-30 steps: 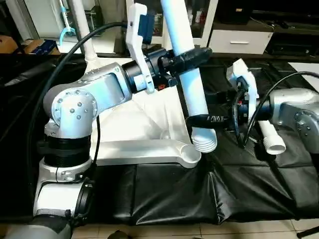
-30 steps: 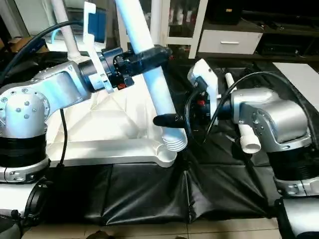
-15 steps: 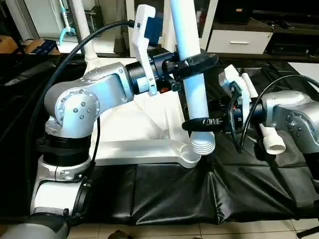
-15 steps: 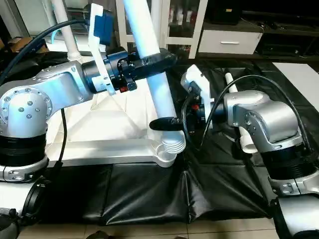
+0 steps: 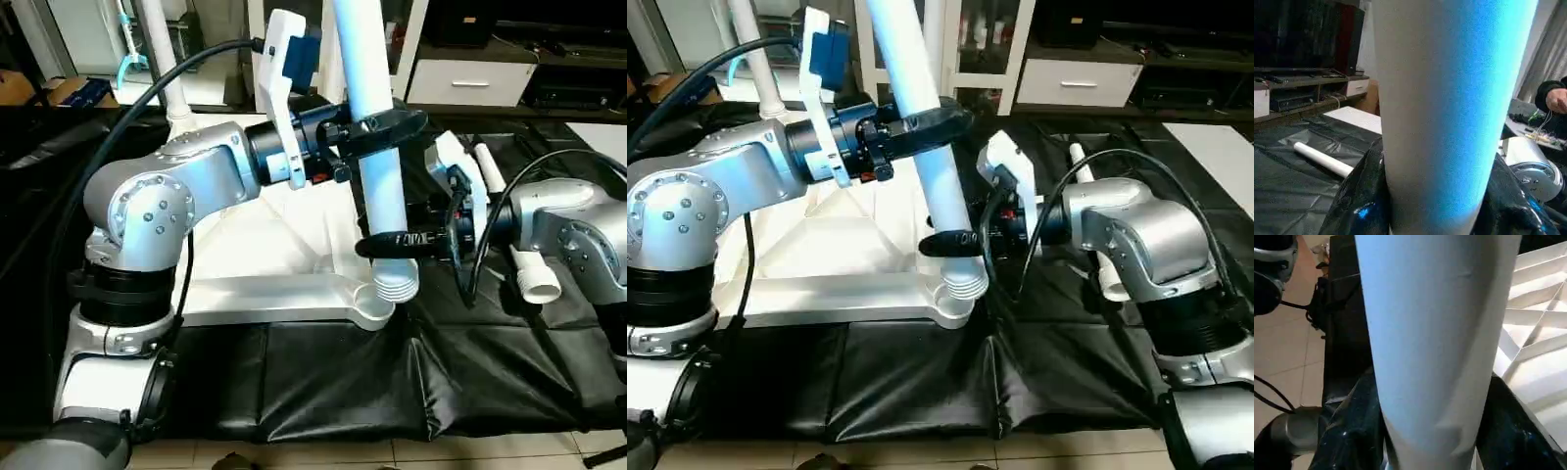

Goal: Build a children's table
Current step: Pick table leg

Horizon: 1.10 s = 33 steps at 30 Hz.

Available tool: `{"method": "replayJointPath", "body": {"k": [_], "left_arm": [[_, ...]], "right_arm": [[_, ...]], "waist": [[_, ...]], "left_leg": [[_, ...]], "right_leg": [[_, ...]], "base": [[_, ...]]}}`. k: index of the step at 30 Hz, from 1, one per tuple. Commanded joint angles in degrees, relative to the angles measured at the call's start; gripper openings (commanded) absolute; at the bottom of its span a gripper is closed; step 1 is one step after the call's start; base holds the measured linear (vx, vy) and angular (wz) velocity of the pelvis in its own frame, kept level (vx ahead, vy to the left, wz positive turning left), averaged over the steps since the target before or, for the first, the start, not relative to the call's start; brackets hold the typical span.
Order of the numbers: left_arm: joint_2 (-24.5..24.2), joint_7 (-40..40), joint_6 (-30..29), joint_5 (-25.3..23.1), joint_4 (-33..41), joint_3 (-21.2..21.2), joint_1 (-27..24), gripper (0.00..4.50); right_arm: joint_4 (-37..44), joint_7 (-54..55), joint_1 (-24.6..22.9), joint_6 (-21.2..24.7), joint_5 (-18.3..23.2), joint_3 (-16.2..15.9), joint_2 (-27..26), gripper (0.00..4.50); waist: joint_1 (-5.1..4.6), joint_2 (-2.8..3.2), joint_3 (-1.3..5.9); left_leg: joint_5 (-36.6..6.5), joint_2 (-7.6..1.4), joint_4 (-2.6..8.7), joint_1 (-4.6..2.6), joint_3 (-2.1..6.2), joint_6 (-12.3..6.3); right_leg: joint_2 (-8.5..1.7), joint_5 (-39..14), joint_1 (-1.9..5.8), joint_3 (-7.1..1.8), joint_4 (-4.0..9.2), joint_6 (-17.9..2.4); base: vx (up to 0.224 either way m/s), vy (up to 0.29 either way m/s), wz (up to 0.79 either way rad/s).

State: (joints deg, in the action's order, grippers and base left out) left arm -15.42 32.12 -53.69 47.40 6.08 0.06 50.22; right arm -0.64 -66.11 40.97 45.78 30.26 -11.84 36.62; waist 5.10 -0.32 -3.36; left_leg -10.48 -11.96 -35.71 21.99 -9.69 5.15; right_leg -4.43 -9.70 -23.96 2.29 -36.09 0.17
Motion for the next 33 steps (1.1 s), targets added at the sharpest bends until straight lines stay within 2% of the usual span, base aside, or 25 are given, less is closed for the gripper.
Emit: {"method": "replayJointPath", "body": {"k": [1, 3, 4, 7, 10, 11, 12, 15, 16, 18, 19, 20, 21, 22, 23, 24, 25, 26, 27, 28, 29, 30, 32, 33], "left_arm": [[0.6, -0.1, -0.4, 0.1, 0.3, 0.3, 1.1, 2.47], [0.4, 0.0, -0.4, 0.0, -0.4, 0.7, 1.0, 2.49], [0.0, 0.7, 0.1, -0.2, -0.3, 0.4, 0.8, 2.88], [-0.2, 0.6, 0.4, 0.0, -0.4, 1.0, 0.5, 2.94], [-0.1, -0.3, 0.5, 0.1, -1.1, 2.2, 0.0, 3.30], [-0.1, -0.3, 0.5, 0.1, -1.1, 2.2, 0.0, 3.34], [-0.1, -0.3, 0.8, -0.1, -1.4, 2.5, -0.2, 3.34], [0.3, -0.8, 2.7, 0.6, -3.9, 5.8, -0.9, 3.63], [0.3, -0.8, 3.0, 0.6, -4.2, 6.1, -1.1, 3.73], [-0.2, 0.7, 5.8, -0.2, -5.1, 7.6, -2.6, 3.79], [-0.6, 0.8, 8.1, -1.8, -5.5, 7.8, -3.5, 4.01], [-0.8, 0.7, 9.6, -2.9, -5.7, 7.9, -4.2, 4.01], [-2.5, 1.4, 12.5, -6.9, -6.1, 5.5, -5.7, 4.14], [-2.8, 1.5, 12.8, -7.4, -6.1, 5.1, -5.8, 4.21], [-5.0, 2.2, 16.2, -12.2, -6.6, 1.7, -7.5, 4.21], [-8.0, 3.2, 21.3, -18.8, -7.2, -3.5, -9.4, 4.21], [-10.0, 4.4, 25.6, -23.7, -7.8, -7.4, -11.4, 4.21], [-10.0, 4.4, 25.6, -23.7, -7.8, -7.4, -11.4, 4.21], [-13.1, 7.3, 34.0, -31.3, -8.6, -14.6, -16.1, 4.21], [-14.2, 10.0, 36.0, -32.5, -8.3, -16.8, -17.9, 4.21], [-14.2, 10.0, 36.0, -32.5, -8.3, -16.8, -17.9, 4.21], [-15.4, 13.2, 37.3, -33.2, -7.6, -19.0, -19.9, 4.21], [-15.9, 19.0, 33.7, -29.4, -5.6, -20.0, -22.4, 4.21], [-16.5, 21.3, 34.4, -29.5, -5.4, -21.1, -23.2, 4.21]], "right_arm": [[-0.4, 2.2, -0.6, 0.3, -0.6, 1.3, -0.3, 1.90], [-0.2, 2.8, -0.8, 0.3, -0.3, 1.9, -0.7, 1.89], [-0.1, 3.2, -1.0, 0.3, -0.1, 2.3, -1.0, 1.88], [-0.1, 4.6, -1.1, 0.4, 0.7, 4.0, -2.0, 1.88], [-0.5, 6.9, -1.0, 0.5, 2.0, 6.7, -3.8, 1.88], [-0.5, 6.9, -1.0, 0.5, 2.0, 6.7, -3.8, 1.88], [-0.6, 7.8, -0.9, 0.6, 2.5, 7.7, -4.3, 1.87], [-2.6, 12.0, 0.3, 1.8, 6.3, 14.1, -6.6, 1.87], [-2.7, 12.3, 0.3, 2.0, 6.6, 14.6, -6.7, 1.87], [-3.4, 14.3, 0.5, 2.6, 7.7, 17.8, -7.1, 1.87], [-3.7, 15.6, 0.1, 1.9, 6.8, 18.6, -7.0, 1.87], [-3.8, 16.5, -0.1, 1.4, 6.2, 19.0, -6.9, 1.87], [-5.0, 18.9, -0.5, -0.5, 4.1, 19.5, -7.0, 1.87], [-5.1, 19.2, -0.5, -0.7, 3.9, 19.5, -6.9, 1.87], [-6.2, 21.5, -1.0, -2.9, 1.7, 19.8, -7.0, 1.87], [-7.1, 23.2, -2.0, -6.1, -0.2, 20.0, -7.2, 1.87], [-7.8, 23.7, -3.2, -9.9, -1.9, 19.8, -7.5, 1.87], [-7.8, 23.7, -3.2, -9.9, -1.9, 19.8, -7.5, 1.87], [-8.0, 24.1, -6.7, -14.7, -3.8, 19.5, -8.3, 1.87], [-8.2, 24.5, -7.8, -14.9, -3.6, 20.1, -8.8, 1.87], [-8.2, 24.5, -7.8, -14.9, -3.6, 20.1, -8.8, 1.87], [-8.7, 25.0, -8.5, -14.0, -2.8, 21.2, -9.4, 1.87], [-9.3, 23.8, -9.7, -12.7, -0.8, 22.2, -10.2, 1.87], [-8.8, 23.0, -10.5, -12.2, -0.3, 21.9, -10.3, 1.87]], "waist": [[-0.10, -0.01, 4.54], [-0.11, -0.06, 4.59], [-0.11, 0.01, 4.62], [-0.17, -0.02, 4.56], [-0.14, -0.02, 4.59], [-0.20, -0.01, 4.57], [-0.11, -0.01, 4.61], [-0.19, -0.02, 4.60], [-0.14, 0.03, 4.61], [-0.12, 0.00, 4.69], [-0.10, -0.08, 4.70], [-0.15, -0.06, 4.69], [-0.19, -0.11, 4.72], [-0.13, 0.02, 4.72], [-0.11, -0.07, 4.70], [-0.12, -0.13, 4.62], [-0.30, 0.11, 4.59], [-0.42, 0.04, 4.52], [-0.30, 0.30, 4.65], [-0.24, 0.27, 4.65], [-0.47, 0.30, 4.73], [-0.50, 0.51, 5.00], [-0.50, 0.49, 4.89], [-0.48, 0.57, 4.74]], "left_leg": [[-8.2, -0.18, 3.70, -0.80, -0.41, -0.32], [-8.0, -0.08, 3.64, -0.82, -0.46, -0.31], [-8.0, -0.10, 3.68, -0.83, -0.42, -0.33], [-8.0, -0.12, 3.72, -0.81, -0.43, -0.20], [-8.1, -0.09, 3.75, -0.90, -0.43, -0.03], [-8.3, -0.07, 3.72, -0.88, -0.47, 0.07], [-8.2, -0.09, 3.71, -0.95, -0.48, 0.04], [-8.2, 0.13, 3.75, -0.86, -0.49, 0.07], [-8.2, 0.10, 3.79, -0.88, -0.49, 0.08], [-7.5, 0.11, 3.81, -0.82, -0.45, 0.12], [-7.2, 0.04, 3.83, -0.78, -0.41, 0.09], [-7.1, 0.03, 3.86, -0.75, -0.42, 0.20], [-7.0, 0.00, 3.84, -0.82, -0.47, 0.15], [-7.0, -0.06, 3.89, -0.88, -0.39, 0.28], [-7.0, -0.12, 4.01, -0.91, -0.30, 0.43], [-7.5, -0.22, 4.12, -0.90, -0.24, 0.49], [-8.1, -0.15, 4.02, -0.98, -0.43, 0.95], [-8.8, -0.19, 4.09, -0.99, -0.49, 1.28], [-8.4, -0.33, 4.12, -1.12, -0.44, 1.44], [-8.3, -0.35, 4.20, -1.02, -0.31, 1.20], [-7.9, -0.28, 4.28, -0.93, -0.40, 1.22], [-6.8, -0.32, 4.20, -1.09, -0.38, 1.14], [-6.8, -0.25, 4.20, -0.98, -0.53, 1.08], [-7.6, -0.24, 4.30, -0.99, -0.54, 0.85]], "right_leg": [[-1.84, -7.8, 3.66, -1.39, 3.61, -13.3], [-1.79, -7.5, 3.65, -1.38, 3.61, -13.4], [-1.81, -7.4, 3.65, -1.36, 3.61, -13.5], [-1.80, -7.5, 3.61, -1.39, 3.59, -13.5], [-1.76, -7.8, 3.61, -1.34, 3.60, -13.4], [-1.75, -8.0, 3.58, -1.37, 3.63, -13.3], [-1.77, -7.9, 3.57, -1.38, 3.65, -13.2], [-1.71, -8.6, 3.58, -1.33, 3.77, -12.9], [-1.72, -8.6, 3.60, -1.32, 3.81, -12.8], [-1.67, -7.5, 3.70, -1.28, 3.69, -12.7], [-1.74, -7.2, 3.68, -1.29, 3.71, -12.6], [-1.70, -7.1, 3.71, -1.27, 3.63, -12.5], [-1.76, -7.3, 3.58, -1.28, 3.79, -12.2], [-1.84, -8.0, 3.49, -1.25, 3.79, -11.8], [-1.94, -9.1, 3.45, -1.23, 3.93, -11.0], [-2.03, -10.8, 3.31, -1.23, 4.24, -9.8], [-1.93, -11.5, 3.20, -1.31, 4.05, -9.3], [-1.99, -12.5, 3.12, -1.39, 4.18, -8.3], [-2.09, -11.6, 3.00, -1.45, 4.18, -8.2], [-2.18, -11.2, 3.03, -1.42, 4.19, -8.2], [-2.02, -10.0, 3.14, -1.48, 3.85, -8.6], [-1.94, -7.0, 3.08, -1.44, 3.51, -9.8], [-1.85, -4.7, 3.08, -1.46, 3.16, -11.7], [-1.90, -5.0, 3.11, -1.51, 3.24, -12.4]], "base": [[0.000, 0.000, 0.00], [0.000, 0.000, 0.00], [0.000, 0.000, 0.00], [0.000, 0.000, 0.00], [0.000, 0.000, 0.00], [0.000, 0.000, 0.00], [0.000, 0.000, 0.00], [0.000, 0.000, 0.00], [0.000, 0.000, 0.00], [0.000, 0.000, 0.00], [0.000, 0.000, 0.00], [0.000, 0.000, 0.00], [0.000, 0.000, 0.00], [0.000, 0.000, 0.00], [0.000, 0.000, 0.00], [0.000, 0.000, 0.00], [0.000, 0.000, 0.00], [0.000, 0.000, 0.00], [0.000, 0.000, 0.00], [0.000, 0.000, 0.00], [0.000, 0.000, 0.00], [0.000, 0.000, 0.00], [0.000, 0.000, 0.00], [0.000, 0.000, 0.00]]}}
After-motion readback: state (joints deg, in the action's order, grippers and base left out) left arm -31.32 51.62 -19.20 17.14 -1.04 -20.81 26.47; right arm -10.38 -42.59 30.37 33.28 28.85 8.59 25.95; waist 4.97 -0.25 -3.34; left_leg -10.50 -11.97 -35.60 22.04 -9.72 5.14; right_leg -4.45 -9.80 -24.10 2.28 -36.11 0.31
